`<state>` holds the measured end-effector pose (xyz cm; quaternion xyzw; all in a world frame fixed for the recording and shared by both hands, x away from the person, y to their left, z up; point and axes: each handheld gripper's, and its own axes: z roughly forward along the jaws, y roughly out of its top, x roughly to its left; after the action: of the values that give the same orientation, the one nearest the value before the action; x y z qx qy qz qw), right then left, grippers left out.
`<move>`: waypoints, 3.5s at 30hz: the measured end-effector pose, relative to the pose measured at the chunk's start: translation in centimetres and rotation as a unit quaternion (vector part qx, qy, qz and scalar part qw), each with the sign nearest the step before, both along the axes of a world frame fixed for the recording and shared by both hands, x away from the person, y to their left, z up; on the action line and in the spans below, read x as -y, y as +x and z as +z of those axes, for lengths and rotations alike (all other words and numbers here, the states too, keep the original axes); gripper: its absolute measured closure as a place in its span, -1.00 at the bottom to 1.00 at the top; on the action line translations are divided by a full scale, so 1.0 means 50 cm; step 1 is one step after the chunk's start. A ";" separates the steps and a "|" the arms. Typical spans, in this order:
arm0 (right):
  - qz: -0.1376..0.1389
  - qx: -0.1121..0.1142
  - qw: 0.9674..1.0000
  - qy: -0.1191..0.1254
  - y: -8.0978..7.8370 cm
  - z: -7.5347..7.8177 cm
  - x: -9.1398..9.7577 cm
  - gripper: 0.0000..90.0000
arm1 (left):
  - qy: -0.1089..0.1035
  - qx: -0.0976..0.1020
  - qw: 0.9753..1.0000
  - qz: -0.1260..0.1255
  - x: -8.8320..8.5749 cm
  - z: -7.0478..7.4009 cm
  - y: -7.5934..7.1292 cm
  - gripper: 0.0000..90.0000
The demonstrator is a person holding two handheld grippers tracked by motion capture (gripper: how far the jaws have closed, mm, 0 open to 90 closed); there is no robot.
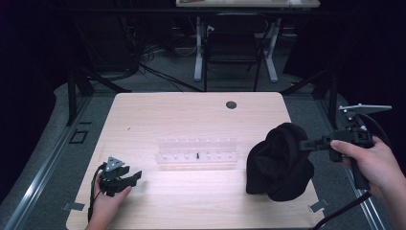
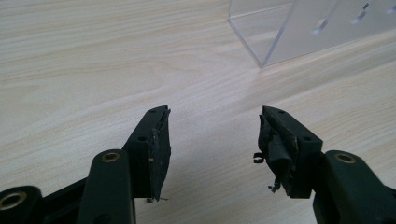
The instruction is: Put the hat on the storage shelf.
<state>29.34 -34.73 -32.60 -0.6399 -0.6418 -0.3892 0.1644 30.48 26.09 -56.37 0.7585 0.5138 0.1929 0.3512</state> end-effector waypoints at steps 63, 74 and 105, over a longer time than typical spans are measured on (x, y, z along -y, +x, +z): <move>0.044 0.061 0.997 0.007 0.120 0.137 -0.131 0.96 | -0.003 -0.003 1.000 -0.005 -0.003 0.002 0.002 -0.02; 0.057 0.061 0.996 0.008 0.157 0.136 -0.179 0.96 | -0.005 -0.002 1.000 -0.003 -0.003 0.003 0.002 -0.02; 0.075 0.050 0.996 0.011 0.230 0.097 -0.274 0.96 | -0.009 0.001 1.000 -0.003 -0.002 0.003 0.004 -0.01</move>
<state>40.85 -21.06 -27.73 -0.5683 -0.6909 -0.4142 0.1676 30.69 26.21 -56.25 0.7570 0.5126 0.1877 0.3591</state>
